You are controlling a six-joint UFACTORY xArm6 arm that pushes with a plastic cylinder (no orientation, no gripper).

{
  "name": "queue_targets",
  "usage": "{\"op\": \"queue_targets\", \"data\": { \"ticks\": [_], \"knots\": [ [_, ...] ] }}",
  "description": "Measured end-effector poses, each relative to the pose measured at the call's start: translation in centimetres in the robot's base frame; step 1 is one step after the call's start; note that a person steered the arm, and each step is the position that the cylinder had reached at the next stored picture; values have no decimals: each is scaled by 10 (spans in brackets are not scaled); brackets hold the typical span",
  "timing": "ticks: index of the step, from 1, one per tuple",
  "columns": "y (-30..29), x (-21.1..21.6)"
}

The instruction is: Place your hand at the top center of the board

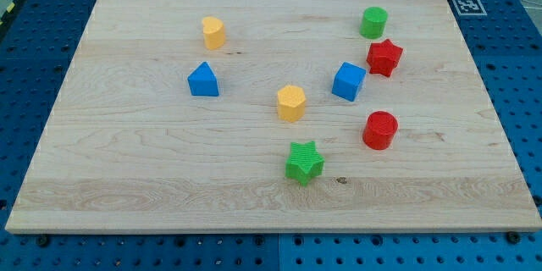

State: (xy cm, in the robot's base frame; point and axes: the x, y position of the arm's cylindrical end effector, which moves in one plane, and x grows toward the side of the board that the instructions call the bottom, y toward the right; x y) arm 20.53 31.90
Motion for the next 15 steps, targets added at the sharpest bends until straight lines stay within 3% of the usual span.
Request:
{"op": "queue_targets", "data": {
  "ticks": [2,4,11,15],
  "knots": [
    [-33,15],
    [-73,-13],
    [-113,-13],
    [-243,-2]
  ]
}}
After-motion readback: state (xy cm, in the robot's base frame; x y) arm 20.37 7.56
